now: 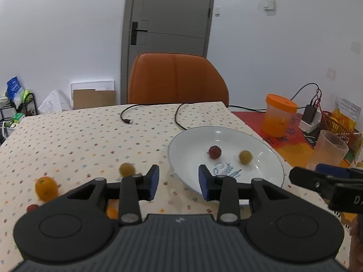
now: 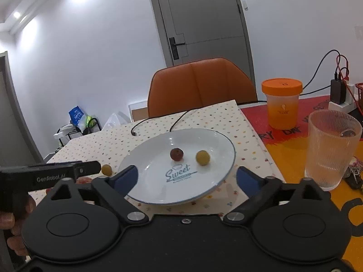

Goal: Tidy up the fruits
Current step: 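Lower the yellow-green fruit into the plate and open the left tool, then move both tools back from the plate to the fruit cluster, then grasp the small mandarin with the left tool, then grasp the large orange with the right tool while the left tool holds the mandarin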

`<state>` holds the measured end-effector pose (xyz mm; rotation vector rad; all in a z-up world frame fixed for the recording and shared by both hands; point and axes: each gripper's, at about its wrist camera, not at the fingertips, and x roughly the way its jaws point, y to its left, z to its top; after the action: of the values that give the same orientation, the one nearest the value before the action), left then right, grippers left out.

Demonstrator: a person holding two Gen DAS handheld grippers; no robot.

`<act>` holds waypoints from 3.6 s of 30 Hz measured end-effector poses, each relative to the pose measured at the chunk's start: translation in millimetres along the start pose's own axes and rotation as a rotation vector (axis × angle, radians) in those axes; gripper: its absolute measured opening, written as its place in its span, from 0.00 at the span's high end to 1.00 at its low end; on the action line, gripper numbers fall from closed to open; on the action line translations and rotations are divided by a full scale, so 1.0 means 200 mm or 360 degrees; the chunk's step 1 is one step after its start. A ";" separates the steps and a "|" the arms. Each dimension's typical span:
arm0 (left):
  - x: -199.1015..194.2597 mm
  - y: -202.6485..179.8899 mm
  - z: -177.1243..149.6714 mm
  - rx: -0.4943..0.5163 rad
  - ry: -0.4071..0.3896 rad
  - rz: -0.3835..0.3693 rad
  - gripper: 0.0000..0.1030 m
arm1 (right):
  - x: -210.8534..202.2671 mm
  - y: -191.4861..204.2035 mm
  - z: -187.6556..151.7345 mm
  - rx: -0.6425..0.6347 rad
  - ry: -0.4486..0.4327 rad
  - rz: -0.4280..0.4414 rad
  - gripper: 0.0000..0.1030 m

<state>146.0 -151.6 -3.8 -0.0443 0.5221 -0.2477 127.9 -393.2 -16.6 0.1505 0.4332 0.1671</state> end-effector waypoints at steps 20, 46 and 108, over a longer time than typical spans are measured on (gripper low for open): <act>-0.25 0.32 -0.10 -0.0140 -0.0037 0.0221 0.16 | 0.03 0.31 -0.03 -0.0068 0.0079 0.0081 0.00; -0.46 0.70 -0.33 -0.0389 -0.0040 0.0317 0.17 | 0.09 0.69 -0.15 -0.0270 0.0202 0.0308 0.00; -0.32 0.72 -0.31 -0.0403 -0.0008 0.0364 0.80 | 0.46 0.81 -0.20 -0.0271 0.0357 0.0527 0.63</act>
<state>93.6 5.7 -40.9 -0.2297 0.5462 0.0432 172.6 -213.6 -60.8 0.0347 0.6133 0.5486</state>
